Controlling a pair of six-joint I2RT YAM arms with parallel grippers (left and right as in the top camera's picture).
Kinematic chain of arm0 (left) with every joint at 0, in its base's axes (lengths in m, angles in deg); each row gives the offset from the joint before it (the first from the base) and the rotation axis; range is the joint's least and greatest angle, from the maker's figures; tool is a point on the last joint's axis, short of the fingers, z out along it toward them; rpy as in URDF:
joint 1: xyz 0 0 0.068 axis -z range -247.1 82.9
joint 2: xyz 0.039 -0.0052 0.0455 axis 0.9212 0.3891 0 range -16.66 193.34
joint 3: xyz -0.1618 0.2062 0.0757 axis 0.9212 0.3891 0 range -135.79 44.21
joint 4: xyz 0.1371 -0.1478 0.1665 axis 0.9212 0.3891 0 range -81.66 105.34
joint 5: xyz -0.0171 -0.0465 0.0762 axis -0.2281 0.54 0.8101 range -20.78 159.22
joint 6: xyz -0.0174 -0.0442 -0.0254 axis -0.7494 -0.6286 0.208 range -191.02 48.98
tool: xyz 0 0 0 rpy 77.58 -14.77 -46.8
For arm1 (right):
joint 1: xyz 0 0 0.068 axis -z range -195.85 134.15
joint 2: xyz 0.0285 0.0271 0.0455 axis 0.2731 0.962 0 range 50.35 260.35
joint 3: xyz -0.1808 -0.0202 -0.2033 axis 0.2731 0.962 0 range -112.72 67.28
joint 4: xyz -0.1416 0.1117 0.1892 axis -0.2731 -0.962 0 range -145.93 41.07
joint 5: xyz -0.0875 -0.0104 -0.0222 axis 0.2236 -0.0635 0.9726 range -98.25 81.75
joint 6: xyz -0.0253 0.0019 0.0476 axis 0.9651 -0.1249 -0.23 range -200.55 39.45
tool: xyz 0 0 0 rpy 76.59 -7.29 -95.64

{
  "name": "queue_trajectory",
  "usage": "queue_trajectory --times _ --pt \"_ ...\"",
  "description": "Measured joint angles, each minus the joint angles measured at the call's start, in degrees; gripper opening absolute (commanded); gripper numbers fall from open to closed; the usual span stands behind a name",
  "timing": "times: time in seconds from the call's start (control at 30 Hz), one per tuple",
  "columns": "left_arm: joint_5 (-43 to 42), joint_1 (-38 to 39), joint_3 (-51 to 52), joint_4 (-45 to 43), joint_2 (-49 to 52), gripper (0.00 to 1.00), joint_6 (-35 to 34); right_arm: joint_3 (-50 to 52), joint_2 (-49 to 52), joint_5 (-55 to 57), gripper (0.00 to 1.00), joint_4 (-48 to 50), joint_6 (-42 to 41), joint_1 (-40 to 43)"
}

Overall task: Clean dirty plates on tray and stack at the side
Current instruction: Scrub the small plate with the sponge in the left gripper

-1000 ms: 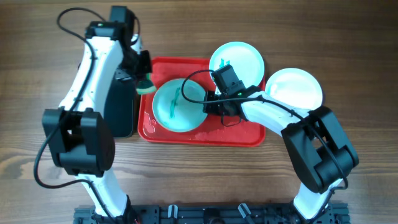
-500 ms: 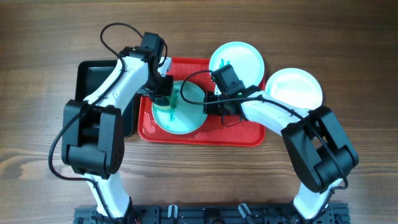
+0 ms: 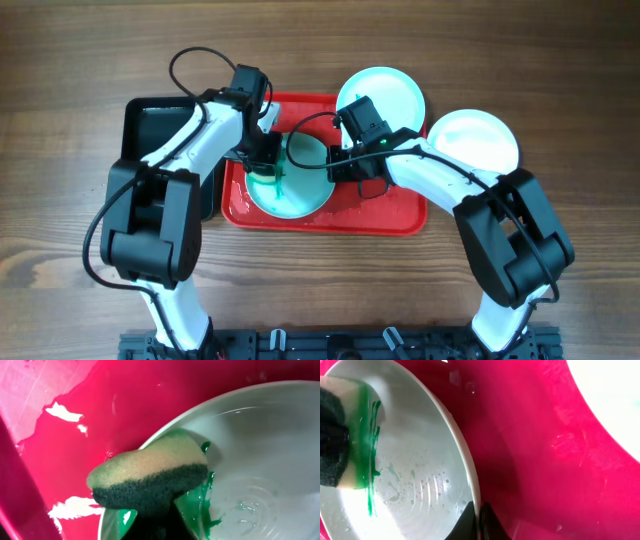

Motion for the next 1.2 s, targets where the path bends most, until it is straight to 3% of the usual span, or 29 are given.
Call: queue_trajectory --times 0.37,0.47,0.57,0.63,0.8,0.87,0.9,1.03,1.2 --pt "-19.0 5.5 0.7 1.1 0.9 0.04 0.3 0.0 0.0 -0.1 0.04 0.0 0.7 0.2" --pt "-13.3 5.7 0.7 0.8 0.9 0.04 -7.0 0.0 0.1 -0.3 0.05 0.3 0.7 0.1" --pt "2.2 5.9 0.0 5.8 0.3 0.04 -21.9 -0.1 0.4 -1.7 0.04 0.9 0.7 -0.8" --pt "11.0 5.6 0.0 8.2 0.2 0.04 -28.3 -0.1 0.4 -2.0 0.04 0.9 0.7 -0.8" --pt "19.6 5.6 0.2 10.0 0.2 0.04 -33.3 -0.1 0.4 -2.2 0.04 0.9 0.7 -0.7" --pt "18.8 5.7 0.3 9.4 0.2 0.04 -30.3 -0.2 0.4 -2.2 0.04 0.8 0.7 -0.7" --pt "16.1 5.6 0.3 8.8 0.2 0.04 -25.6 -0.2 0.4 -2.2 0.04 0.7 0.7 -0.7" --pt "-0.2 4.0 0.3 8.5 0.2 0.04 -9.6 -0.2 0.4 -1.9 0.04 0.5 0.7 0.3" --pt "-15.2 4.9 0.9 4.2 0.7 0.04 -1.7 -0.2 0.4 -1.7 0.04 0.5 0.7 0.3"
